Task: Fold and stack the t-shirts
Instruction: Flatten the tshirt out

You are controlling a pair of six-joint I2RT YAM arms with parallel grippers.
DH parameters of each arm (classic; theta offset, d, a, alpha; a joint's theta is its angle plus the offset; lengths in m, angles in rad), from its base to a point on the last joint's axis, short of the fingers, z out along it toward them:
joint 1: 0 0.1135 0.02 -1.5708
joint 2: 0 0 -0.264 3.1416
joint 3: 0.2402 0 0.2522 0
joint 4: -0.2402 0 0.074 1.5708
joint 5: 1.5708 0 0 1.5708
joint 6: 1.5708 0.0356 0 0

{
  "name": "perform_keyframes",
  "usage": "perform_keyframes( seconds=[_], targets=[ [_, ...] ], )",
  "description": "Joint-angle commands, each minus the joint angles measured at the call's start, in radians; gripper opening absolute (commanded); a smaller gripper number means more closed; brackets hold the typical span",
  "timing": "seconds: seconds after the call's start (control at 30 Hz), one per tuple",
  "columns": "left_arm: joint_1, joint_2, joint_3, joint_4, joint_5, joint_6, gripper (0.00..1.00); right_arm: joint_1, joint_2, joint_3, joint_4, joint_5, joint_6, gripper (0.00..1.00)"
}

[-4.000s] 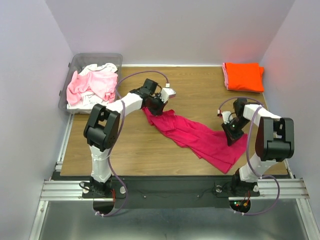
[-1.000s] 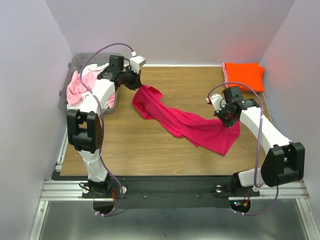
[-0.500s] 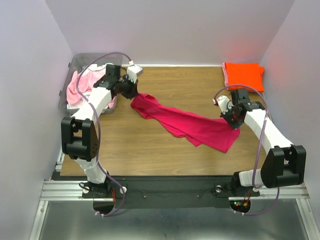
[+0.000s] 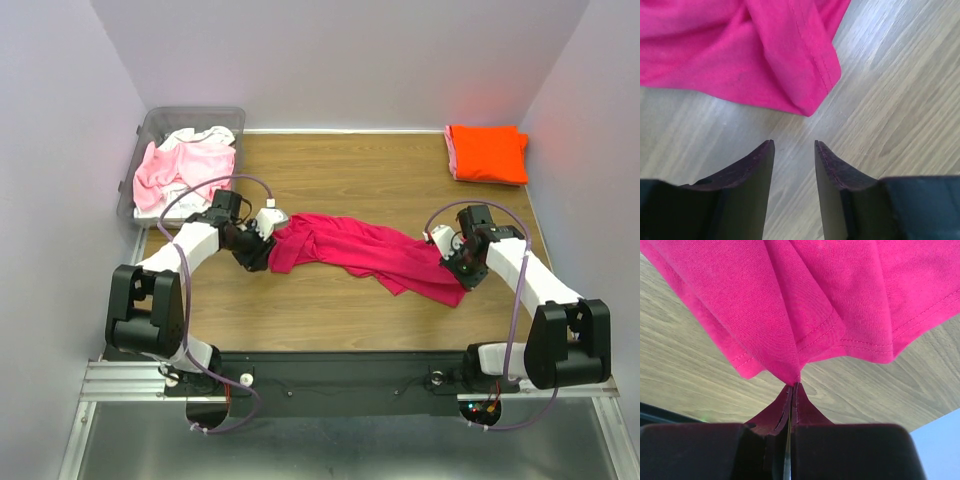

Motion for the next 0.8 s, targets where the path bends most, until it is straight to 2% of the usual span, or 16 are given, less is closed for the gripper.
perform_keyframes(
  seconds=[0.0,0.2,0.23,0.3,0.53,0.77],
  targets=[
    [-0.004,-0.023,0.171,0.014,0.067,0.007,0.55,-0.006,0.008,0.021,-0.007,-0.041,-0.01,0.01],
    [-0.067,0.09,0.33,-0.008,0.072,-0.011,0.6,-0.006,0.016,0.028,-0.009,-0.043,0.001,0.01],
    [-0.081,0.103,0.354,-0.014,0.061,-0.023,0.65,-0.008,0.015,0.028,-0.009,-0.04,0.001,0.01],
    [-0.118,0.131,0.364,-0.011,0.046,-0.052,0.67,-0.008,0.009,0.026,-0.007,-0.033,0.003,0.01],
    [-0.274,0.122,0.252,0.116,-0.172,-0.21,0.67,-0.006,0.013,0.018,-0.009,-0.037,0.003,0.01],
    [-0.302,0.156,0.18,0.076,-0.29,-0.216,0.67,-0.008,0.013,0.014,-0.004,-0.033,-0.005,0.0]
  ],
)
